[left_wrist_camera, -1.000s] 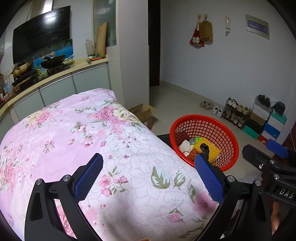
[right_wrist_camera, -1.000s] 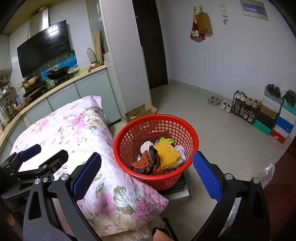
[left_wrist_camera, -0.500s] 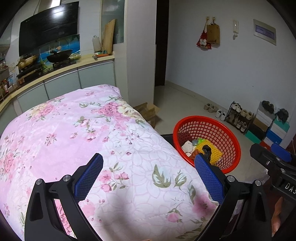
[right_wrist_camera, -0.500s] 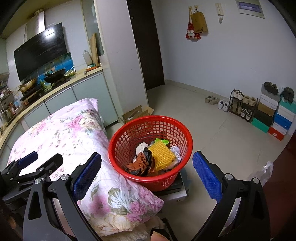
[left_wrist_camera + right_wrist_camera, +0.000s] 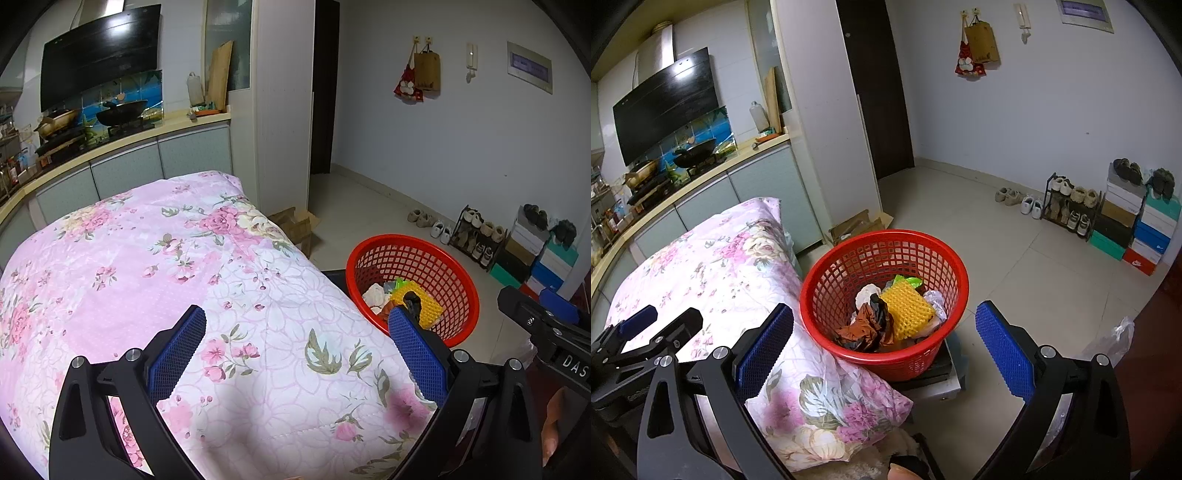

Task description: Collect trash

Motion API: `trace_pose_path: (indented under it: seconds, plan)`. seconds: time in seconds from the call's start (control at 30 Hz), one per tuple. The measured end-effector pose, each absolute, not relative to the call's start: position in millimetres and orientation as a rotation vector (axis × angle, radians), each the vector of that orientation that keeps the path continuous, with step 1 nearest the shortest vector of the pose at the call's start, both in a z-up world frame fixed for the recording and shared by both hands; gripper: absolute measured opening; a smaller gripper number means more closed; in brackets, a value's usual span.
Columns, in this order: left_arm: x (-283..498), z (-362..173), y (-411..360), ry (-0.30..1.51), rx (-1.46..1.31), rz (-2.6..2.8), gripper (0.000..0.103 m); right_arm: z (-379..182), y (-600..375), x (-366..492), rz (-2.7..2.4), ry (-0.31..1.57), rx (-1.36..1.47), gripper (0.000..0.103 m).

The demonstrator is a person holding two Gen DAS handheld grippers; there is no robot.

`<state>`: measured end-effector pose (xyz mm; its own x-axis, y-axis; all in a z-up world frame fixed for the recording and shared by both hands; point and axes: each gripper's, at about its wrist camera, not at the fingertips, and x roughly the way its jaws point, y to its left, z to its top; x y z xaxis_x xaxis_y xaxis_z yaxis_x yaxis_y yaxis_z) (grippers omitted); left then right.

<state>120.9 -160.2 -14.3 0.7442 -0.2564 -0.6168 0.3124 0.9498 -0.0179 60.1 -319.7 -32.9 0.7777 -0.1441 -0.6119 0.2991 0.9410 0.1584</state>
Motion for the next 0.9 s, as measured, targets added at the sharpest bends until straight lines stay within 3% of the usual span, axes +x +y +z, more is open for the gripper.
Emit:
trace_pose_path:
  seconds: [0.9]
  plan:
    - [118.5, -11.0, -160.7, 0.666, 0.084, -0.319, 0.096, -37.9, -319.4, 59.3, -0.253, 0.637, 0.227, 0.096]
